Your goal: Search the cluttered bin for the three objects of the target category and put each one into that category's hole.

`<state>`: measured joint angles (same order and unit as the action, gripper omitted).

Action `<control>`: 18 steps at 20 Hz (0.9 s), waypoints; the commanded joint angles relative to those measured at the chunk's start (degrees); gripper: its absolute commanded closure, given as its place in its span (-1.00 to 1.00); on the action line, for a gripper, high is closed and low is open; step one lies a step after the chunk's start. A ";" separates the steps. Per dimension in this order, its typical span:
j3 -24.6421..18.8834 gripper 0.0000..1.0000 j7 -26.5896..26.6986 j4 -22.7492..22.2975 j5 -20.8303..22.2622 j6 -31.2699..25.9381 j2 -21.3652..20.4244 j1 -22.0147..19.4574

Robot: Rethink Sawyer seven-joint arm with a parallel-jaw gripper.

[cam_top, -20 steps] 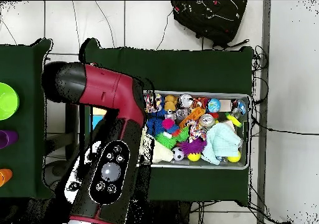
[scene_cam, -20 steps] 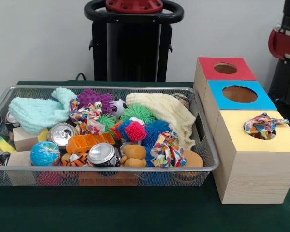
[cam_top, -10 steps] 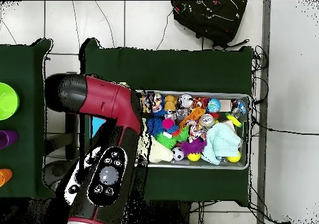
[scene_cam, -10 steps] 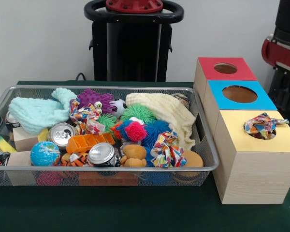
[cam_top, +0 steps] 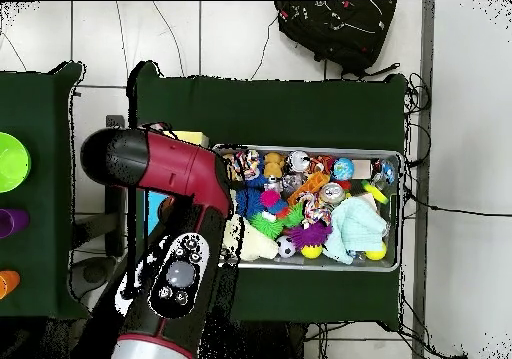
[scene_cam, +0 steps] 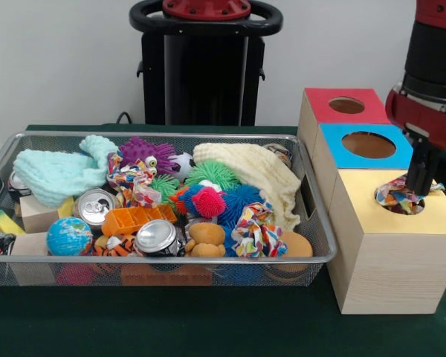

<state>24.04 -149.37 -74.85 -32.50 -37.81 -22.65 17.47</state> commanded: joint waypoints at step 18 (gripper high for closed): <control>-13.00 1.00 -9.02 -12.43 -5.66 7.16 2.38 -1.73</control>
<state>21.75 -149.37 -79.31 -34.92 -36.16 -23.64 17.55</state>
